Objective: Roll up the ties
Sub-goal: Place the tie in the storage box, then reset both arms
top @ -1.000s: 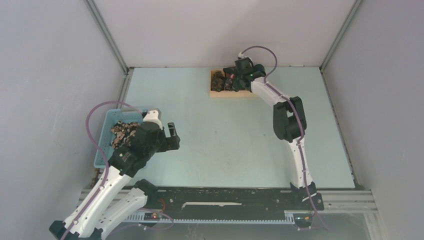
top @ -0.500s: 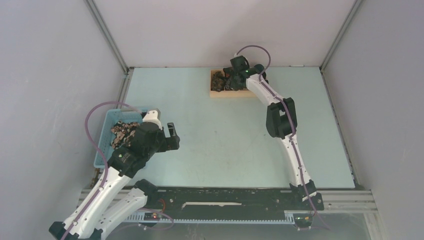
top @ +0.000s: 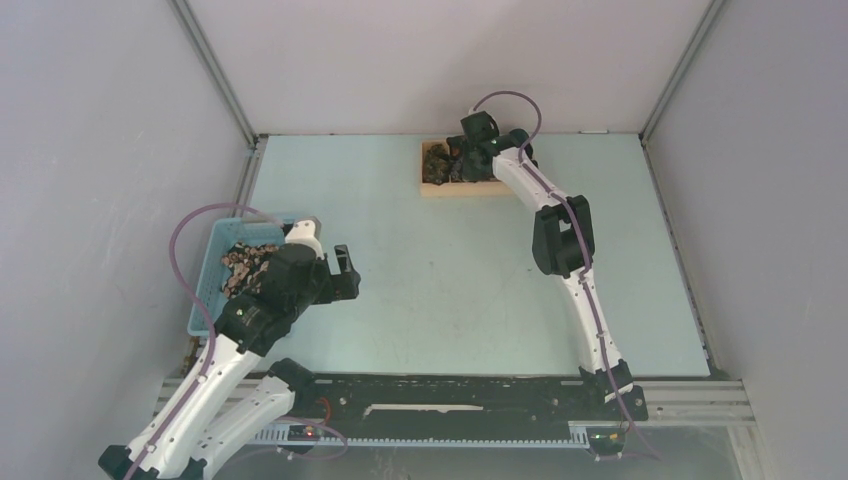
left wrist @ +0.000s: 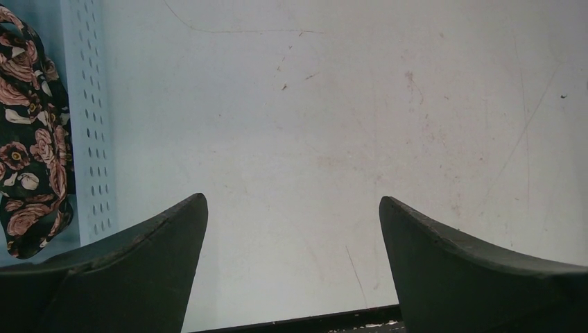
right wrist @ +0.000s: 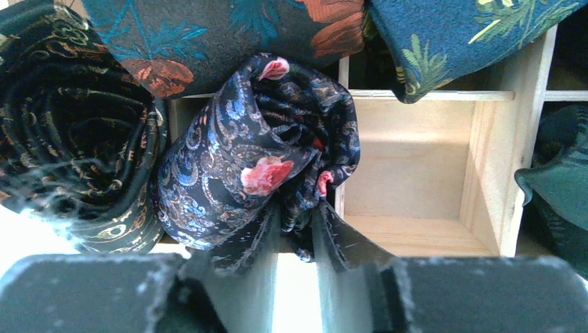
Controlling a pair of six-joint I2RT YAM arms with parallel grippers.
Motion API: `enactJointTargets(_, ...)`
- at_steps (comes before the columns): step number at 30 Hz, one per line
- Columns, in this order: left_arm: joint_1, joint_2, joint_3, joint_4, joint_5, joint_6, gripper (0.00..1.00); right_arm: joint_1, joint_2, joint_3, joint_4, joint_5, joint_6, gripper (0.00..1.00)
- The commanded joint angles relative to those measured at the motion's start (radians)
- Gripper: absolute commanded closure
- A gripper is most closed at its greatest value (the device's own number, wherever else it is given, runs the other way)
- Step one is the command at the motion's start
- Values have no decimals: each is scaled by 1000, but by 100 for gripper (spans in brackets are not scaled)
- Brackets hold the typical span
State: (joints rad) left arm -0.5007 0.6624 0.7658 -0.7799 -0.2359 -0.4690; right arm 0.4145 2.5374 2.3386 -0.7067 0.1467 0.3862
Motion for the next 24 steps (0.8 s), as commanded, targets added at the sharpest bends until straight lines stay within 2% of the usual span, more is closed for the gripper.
enactJointTargets(1, 7, -16, -4, 30, 5, 21, 0, 4, -59, 16, -143, 16, -30, 71)
enactJointTargets(17, 7, -37, -4, 32, 6, 21, 0, 14, -305, -5, -171, -35, -33, 60)
enactJointTargets(21, 8, -45, -6, 34, 6, 22, 0, 34, -471, -105, -123, -98, -54, 54)
enactJointTargets(24, 7, -46, -6, 36, 9, 22, 0, 70, -633, -241, -55, -61, -90, 48)
